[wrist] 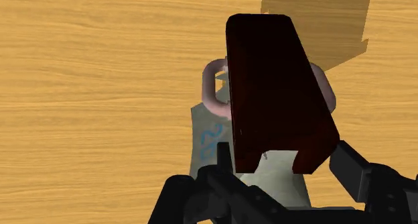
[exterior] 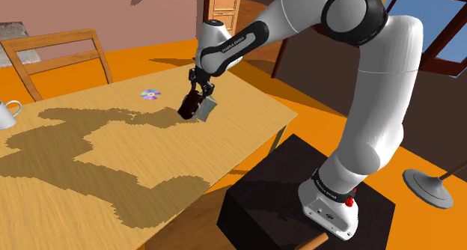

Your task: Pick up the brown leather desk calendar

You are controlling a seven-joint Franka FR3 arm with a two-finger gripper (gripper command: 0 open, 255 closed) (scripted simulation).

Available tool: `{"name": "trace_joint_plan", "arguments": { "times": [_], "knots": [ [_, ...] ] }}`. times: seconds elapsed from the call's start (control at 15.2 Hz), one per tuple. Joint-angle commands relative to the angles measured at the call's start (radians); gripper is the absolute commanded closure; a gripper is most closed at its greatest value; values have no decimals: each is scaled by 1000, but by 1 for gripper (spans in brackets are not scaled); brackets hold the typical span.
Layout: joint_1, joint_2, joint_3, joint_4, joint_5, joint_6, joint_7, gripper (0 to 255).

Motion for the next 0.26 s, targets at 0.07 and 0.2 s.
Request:
{"name": "trace_joint_plan", "arguments": {
  "times": [0.07, 0.2],
  "knots": [
    [-5, -26, 8, 10, 12, -33, -9, 255],
    [-5, -27, 8, 10, 13, -35, -9, 255]
  ]
}}
